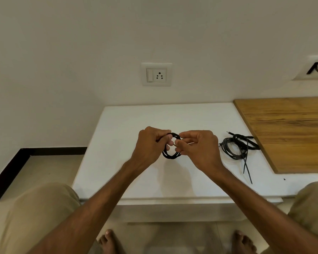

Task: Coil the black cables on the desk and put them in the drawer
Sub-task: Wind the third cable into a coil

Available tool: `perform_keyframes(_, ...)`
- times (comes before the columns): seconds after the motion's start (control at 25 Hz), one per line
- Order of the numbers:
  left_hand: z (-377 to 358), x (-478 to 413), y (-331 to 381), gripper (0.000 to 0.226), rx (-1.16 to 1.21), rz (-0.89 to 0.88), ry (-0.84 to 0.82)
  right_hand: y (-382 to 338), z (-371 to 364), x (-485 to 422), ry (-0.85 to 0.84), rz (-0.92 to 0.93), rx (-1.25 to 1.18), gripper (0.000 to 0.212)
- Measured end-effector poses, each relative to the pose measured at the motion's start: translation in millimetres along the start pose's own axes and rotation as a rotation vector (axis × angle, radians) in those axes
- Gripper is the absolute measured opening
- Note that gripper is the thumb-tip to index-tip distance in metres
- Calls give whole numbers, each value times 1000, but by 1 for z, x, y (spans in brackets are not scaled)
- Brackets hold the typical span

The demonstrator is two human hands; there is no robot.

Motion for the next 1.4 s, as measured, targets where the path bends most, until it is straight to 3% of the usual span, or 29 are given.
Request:
perform_keyframes(0.12,1,-1,-7,17,45,39,-8,0,2,1,-11,-39,-12,9)
perform_keyframes(0.28,-4,0,0,18,22,-6,-31,-18,0,6,1,47,-8,5)
perform_keyframes(0.72,-4,4,12,25,-12,-54,-36,-33,-4,14,11,165,-5,10)
perform_keyframes(1.4,-6,9,23,32,-188,-122,-37,-27,-4,12,-8,113,1,15)
Point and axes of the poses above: each hand's wrist, its own x-axis away from the middle knuckle, its own z-axis out of the back of the hand, y = z × x, the point moved 9 cm from there along -x, towards the middle knuckle, and after that the axes turned 9 degrees about -x, right-handed, at the moved point
